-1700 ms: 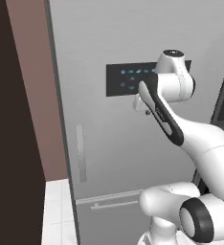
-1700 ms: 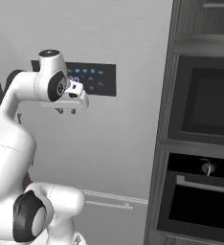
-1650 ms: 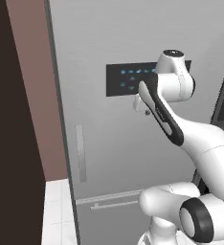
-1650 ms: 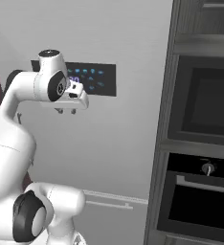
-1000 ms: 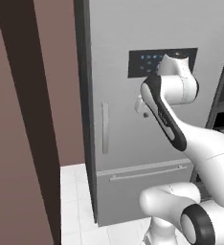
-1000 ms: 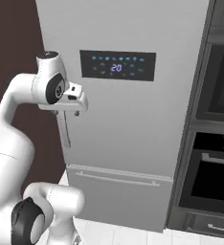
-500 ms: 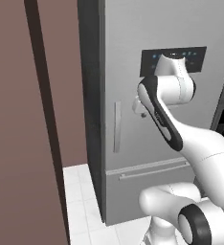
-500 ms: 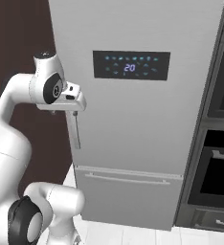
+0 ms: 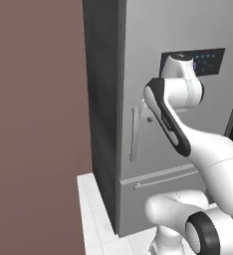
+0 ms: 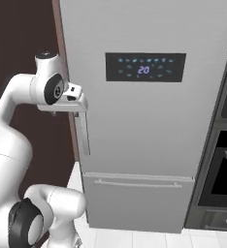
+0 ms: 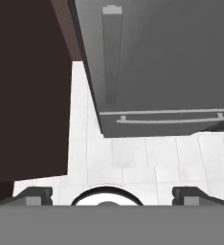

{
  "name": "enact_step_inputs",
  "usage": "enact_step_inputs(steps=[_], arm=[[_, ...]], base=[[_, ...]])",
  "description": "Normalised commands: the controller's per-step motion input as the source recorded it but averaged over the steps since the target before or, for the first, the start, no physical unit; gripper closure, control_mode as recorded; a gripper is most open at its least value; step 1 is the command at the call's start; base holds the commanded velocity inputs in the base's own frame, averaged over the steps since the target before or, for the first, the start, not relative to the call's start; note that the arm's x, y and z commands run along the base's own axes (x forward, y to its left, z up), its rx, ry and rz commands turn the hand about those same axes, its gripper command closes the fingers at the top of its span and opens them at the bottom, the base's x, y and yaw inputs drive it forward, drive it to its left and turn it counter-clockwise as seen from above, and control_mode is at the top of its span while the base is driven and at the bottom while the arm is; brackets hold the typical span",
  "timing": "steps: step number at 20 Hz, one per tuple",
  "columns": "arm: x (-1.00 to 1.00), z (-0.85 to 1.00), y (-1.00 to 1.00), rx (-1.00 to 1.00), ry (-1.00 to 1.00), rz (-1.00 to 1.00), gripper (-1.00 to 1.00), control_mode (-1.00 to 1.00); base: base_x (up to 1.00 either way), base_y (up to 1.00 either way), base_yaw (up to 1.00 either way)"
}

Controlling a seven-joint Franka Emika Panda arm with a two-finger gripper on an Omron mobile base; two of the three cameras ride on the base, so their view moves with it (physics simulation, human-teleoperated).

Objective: Gather the sweet potato and garlic from the fridge and place them on a tray on the dining counter. Then gather the fish and steak from the fridge and place them on the other tray.

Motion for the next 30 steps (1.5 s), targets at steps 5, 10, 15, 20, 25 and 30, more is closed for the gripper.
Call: enact_step_inputs(steps=[5,10,15,20,25,30], arm=[[0.00,0.00,0.00,0.00,0.00,0.00,-1.00,1.00],[0.00,0.00,0.00,0.00,0.00,0.00,-1.00,1.00],[-0.13,-0.61,0.19,-0.02,-0.03,0.00,-1.00,-1.00],[-0.03,-0.74,0.16,0.00,-0.16,0.00,-1.00,-1.00],[0.07,-0.18,0.01,0.00,-0.14,0.00,-1.00,-1.00],[0.31,-0.02,0.00,0.00,-0.06,0.01,-1.00,-1.00]], base=[[0.31,0.02,-0.05],[0.09,0.01,-0.02],[0.00,0.00,0.00],[0.00,0.00,0.00],[0.00,0.00,0.00],[0.00,0.00,0.00]])
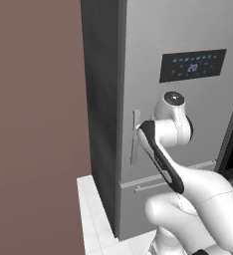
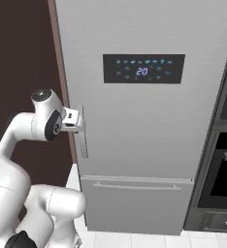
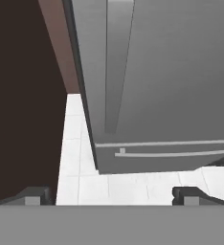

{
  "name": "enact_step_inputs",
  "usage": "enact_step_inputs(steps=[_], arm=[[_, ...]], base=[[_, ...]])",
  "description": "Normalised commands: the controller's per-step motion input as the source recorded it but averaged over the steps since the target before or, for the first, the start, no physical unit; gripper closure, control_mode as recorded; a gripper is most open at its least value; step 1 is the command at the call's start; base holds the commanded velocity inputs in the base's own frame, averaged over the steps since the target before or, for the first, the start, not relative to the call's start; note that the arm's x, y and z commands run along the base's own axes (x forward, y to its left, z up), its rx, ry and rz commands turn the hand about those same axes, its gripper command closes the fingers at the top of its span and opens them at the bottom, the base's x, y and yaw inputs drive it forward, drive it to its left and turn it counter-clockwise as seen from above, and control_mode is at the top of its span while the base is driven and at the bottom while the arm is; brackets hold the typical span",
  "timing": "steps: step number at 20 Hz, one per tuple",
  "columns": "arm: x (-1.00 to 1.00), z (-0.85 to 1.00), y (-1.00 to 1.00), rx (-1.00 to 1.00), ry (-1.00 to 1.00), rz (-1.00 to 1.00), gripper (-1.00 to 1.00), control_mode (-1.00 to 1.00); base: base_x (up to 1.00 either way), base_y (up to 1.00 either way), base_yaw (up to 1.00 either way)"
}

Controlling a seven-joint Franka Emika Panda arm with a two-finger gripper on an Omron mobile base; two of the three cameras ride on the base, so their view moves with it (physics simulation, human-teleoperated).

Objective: Gather the sweet potato and garlic from the fridge and place them on a tray on the dining counter. Then gather the fish and steak from the fridge and place them on the other tray.

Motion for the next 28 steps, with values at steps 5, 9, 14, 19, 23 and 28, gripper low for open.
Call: enact_step_inputs(steps=[5,9,14,19,23,28], arm=[[0.56,-0.02,0.02,0.00,-0.02,0.02,-1.00,-1.00],[0.60,-0.06,0.03,0.01,-0.01,0.00,-1.00,-1.00],[0.47,-0.09,0.03,0.00,0.00,0.00,-1.00,-1.00],[0.37,-0.11,0.03,0.00,0.00,0.00,-1.00,-1.00],[0.40,-0.15,0.00,0.00,0.00,0.00,-1.00,-1.00],[0.42,-0.15,0.00,0.00,0.00,0.00,-1.00,-1.00]], base=[[0.00,0.00,0.00],[0.00,0.00,0.00],[0.00,0.00,0.00],[0.00,0.00,0.00],[0.00,0.00,0.00],[0.00,0.00,0.00]])
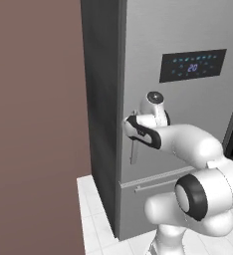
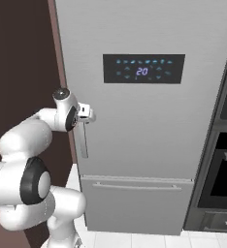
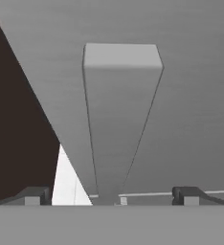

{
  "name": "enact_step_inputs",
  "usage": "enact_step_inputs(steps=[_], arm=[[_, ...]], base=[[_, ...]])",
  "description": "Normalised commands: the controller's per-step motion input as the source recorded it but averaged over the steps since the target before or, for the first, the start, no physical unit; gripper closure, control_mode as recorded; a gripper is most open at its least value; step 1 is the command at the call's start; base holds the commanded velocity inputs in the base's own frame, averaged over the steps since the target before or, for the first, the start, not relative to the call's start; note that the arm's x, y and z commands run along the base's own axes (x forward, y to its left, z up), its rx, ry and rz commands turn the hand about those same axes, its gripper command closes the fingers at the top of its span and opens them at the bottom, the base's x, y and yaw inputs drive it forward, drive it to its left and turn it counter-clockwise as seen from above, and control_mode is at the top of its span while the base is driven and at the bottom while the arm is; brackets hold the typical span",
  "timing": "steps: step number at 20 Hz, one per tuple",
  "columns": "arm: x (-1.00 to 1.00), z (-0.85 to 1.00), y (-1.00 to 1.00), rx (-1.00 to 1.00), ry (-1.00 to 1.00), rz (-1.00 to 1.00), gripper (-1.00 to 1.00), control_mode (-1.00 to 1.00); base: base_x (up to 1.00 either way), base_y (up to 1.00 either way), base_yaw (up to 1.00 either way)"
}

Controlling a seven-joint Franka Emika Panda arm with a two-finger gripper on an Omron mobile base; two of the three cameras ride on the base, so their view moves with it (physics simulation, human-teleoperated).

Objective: Gather the sweet potato and garlic from the fridge and place them on a tray on the dining counter. Then gather the fish and steak from the fridge and place them on the other tray.

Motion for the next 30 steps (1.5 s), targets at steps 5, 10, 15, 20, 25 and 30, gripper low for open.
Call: enact_step_inputs(steps=[5,10,15,20,25,30], arm=[[0.41,-0.18,0.01,0.00,0.00,0.00,-1.00,-1.00],[0.41,-0.19,0.00,0.00,0.00,0.00,-1.00,-1.00],[0.37,-0.25,0.08,0.00,0.01,0.00,1.00,-1.00],[0.37,-0.28,0.07,0.00,0.00,0.00,1.00,-1.00],[0.18,-0.22,0.00,0.00,0.00,0.00,1.00,-1.00],[-0.77,-0.01,-0.25,0.01,0.00,-0.07,1.00,-1.00]], base=[[0.00,0.00,0.00],[0.00,0.00,0.00],[0.00,0.00,0.00],[0.00,0.00,0.00],[0.00,0.00,0.00],[0.00,0.00,0.00]])
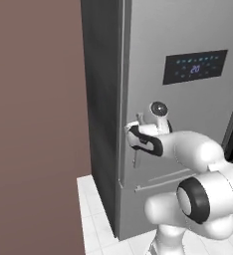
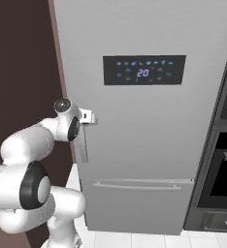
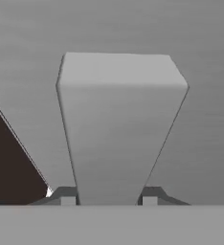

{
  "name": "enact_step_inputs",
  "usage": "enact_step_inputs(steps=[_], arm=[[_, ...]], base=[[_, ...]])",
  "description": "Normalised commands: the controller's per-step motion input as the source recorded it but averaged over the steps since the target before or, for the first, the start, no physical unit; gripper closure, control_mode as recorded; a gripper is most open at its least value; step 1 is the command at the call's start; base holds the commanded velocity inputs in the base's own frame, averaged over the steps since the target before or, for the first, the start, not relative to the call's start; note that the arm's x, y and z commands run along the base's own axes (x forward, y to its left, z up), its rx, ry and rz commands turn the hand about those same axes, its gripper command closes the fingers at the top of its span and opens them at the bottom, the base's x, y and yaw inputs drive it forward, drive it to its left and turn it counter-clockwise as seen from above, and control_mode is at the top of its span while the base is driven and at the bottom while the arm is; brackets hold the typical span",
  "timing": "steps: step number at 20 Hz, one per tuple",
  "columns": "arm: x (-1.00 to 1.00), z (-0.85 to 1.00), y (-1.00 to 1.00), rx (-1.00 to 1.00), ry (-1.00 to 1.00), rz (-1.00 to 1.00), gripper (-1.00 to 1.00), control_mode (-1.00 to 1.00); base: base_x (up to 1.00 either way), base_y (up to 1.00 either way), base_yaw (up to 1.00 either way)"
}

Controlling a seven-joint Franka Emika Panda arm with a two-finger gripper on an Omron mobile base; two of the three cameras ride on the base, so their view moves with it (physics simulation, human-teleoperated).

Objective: Gather the sweet potato and garlic from the fridge and place them on a tray on the dining counter. Then gather the fish and steak from the fridge and place them on the other tray.

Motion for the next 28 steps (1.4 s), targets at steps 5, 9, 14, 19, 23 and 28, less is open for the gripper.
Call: enact_step_inputs(steps=[5,9,14,19,23,28], arm=[[-1.00,0.00,-0.37,0.03,0.00,-0.13,1.00,-1.00],[-1.00,0.00,-0.41,0.02,0.00,-0.13,1.00,-1.00],[-0.88,0.00,-0.50,0.01,0.01,-0.12,1.00,-1.00],[-0.51,-0.05,-0.31,0.00,0.01,-0.07,-1.00,-1.00],[-0.55,-0.02,0.00,-0.01,-0.11,0.00,-1.00,-1.00],[-0.84,0.02,0.54,-0.05,-0.18,0.00,-1.00,-1.00]], base=[[0.00,0.00,0.00],[0.00,0.00,0.00],[0.00,0.00,0.00],[0.00,0.00,0.00],[0.00,0.00,0.00],[0.00,0.00,0.00]])
